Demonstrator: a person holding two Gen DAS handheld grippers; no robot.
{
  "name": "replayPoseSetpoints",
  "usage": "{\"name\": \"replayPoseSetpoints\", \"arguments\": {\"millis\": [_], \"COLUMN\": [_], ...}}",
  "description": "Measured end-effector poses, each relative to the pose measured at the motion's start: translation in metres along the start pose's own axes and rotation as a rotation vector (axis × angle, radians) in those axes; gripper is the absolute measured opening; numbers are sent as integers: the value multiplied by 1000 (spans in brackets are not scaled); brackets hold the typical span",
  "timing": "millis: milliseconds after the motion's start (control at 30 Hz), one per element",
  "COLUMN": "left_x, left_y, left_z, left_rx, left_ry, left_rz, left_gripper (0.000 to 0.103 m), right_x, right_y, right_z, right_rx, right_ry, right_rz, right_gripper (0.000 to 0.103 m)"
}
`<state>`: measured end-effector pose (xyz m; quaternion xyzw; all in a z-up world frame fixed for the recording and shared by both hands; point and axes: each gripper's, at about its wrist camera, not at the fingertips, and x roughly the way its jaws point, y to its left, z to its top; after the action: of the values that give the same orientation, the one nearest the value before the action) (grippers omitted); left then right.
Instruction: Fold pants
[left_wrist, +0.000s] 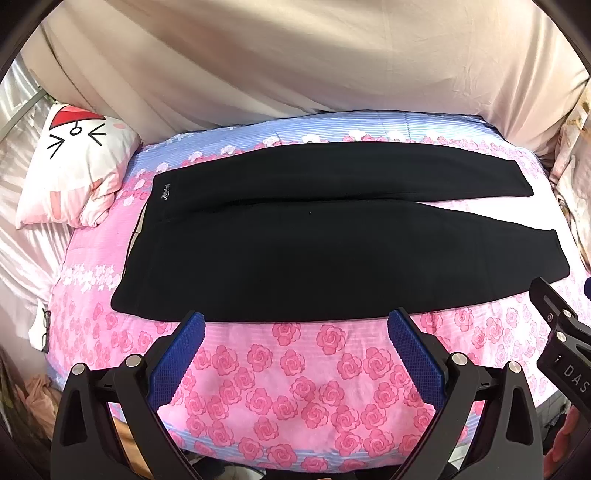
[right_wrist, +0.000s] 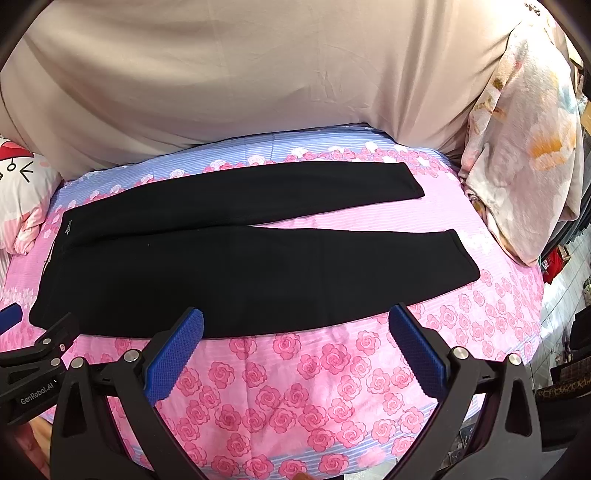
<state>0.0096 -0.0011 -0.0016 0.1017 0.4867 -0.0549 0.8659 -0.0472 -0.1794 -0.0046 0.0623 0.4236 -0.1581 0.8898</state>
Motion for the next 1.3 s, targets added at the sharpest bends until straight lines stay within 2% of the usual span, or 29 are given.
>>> {"name": "replayPoseSetpoints", "arguments": {"millis": [1300], "left_x": [-4], "left_y": [-1], "left_z": [8], "left_rx": [1], "left_ry": [-8], "left_rz": [5], "left_gripper": [98], "right_x": [-2], "right_y": [2], "right_z": [5], "right_rx": [1], "right_ry": [-12], "right_rz": [4], "right_gripper": [98]}}
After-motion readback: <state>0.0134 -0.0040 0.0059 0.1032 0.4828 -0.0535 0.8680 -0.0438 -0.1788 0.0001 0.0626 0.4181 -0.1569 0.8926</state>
